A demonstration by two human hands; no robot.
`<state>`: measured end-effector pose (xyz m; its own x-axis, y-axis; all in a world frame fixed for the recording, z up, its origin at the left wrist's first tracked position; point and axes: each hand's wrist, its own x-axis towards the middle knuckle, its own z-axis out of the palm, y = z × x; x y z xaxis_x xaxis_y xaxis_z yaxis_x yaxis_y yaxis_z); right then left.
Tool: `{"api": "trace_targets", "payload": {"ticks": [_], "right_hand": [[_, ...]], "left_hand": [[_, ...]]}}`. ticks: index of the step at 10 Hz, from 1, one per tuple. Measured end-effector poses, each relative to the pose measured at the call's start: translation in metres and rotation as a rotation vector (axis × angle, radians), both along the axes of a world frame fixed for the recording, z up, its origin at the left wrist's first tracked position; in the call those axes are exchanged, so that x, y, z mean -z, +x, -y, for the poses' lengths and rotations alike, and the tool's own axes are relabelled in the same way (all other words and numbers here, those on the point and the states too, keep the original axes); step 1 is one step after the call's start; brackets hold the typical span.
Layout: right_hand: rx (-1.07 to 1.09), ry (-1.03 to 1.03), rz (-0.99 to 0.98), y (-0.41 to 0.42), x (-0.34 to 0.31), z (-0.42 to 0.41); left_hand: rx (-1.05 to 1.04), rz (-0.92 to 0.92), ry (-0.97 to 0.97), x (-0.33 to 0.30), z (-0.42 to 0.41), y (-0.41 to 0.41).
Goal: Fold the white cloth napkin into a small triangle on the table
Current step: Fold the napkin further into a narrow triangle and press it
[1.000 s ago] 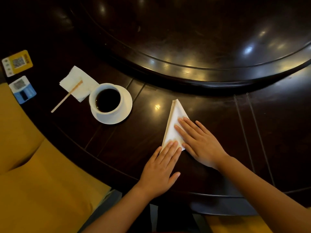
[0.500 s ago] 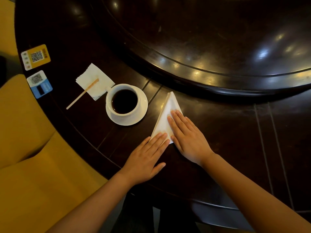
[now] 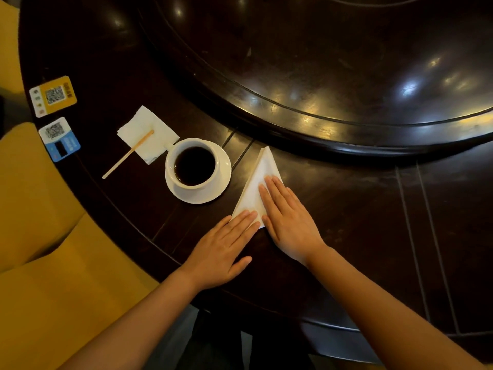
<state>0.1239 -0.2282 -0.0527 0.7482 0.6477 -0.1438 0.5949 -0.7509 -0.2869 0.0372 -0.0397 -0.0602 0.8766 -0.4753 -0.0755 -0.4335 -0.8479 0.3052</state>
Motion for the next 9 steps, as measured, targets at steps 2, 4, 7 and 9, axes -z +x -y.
{"api": "trace_targets", "payload": {"ticks": [2,4,7,9], "right_hand": [[0.039,-0.003,-0.016,-0.013,-0.001,-0.005],[0.028,-0.044,-0.015,-0.012,-0.004,-0.004],[-0.011,-0.156,-0.087,-0.005,-0.038,-0.009],[0.085,-0.251,-0.116,-0.007,-0.081,-0.009]], "left_hand": [[0.022,-0.017,0.015,-0.002,-0.007,-0.005],[-0.027,-0.049,0.011,-0.006,-0.001,-0.008],[-0.025,-0.117,0.123,-0.037,0.004,-0.002],[-0.055,-0.194,0.211,-0.086,0.009,0.018]]}}
